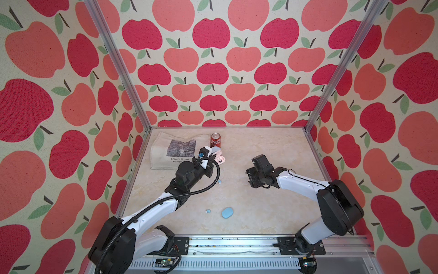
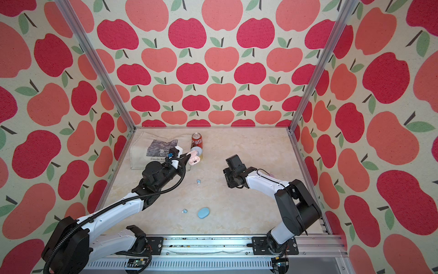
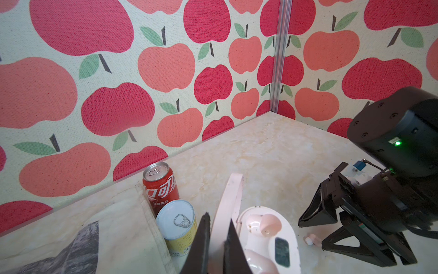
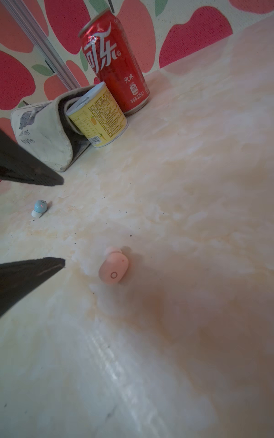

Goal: Insert wireless bluetooth earbuds into charging case
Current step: Rotate the wireless bluetooth earbud at the center of the table.

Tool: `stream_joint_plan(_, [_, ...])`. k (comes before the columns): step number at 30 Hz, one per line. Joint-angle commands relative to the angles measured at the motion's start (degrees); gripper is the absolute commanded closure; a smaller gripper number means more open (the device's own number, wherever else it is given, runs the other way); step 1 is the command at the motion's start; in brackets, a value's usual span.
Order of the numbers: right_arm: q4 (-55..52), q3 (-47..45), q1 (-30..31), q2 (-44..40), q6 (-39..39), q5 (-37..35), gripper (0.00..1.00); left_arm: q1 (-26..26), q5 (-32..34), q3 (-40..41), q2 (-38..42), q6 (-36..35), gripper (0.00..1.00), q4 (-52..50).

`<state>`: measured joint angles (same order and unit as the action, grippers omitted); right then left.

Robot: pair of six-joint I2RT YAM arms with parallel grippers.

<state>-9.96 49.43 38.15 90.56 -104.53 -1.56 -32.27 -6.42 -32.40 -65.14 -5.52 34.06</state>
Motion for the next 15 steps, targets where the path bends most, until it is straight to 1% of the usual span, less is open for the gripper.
stream_joint_plan(1, [3.82,-1.61,0.40,2.30,-6.48,-0.21,0.48,0.52,-0.11,0.54,-0.53,-0.11,1.00,1.11])
stream_joint_plan(7, [6.69,-2.99,-0.30,5.15,-7.49,-0.17,0.47,1.41,-0.86,0.41,-0.88,-0.11,1.00,0.95])
stream_joint_plan(15, [5.25,-3.71,-3.22,5.82,-5.82,-0.94,0.48,1.99,-0.97,1.38,-0.74,0.04,1.00,0.94])
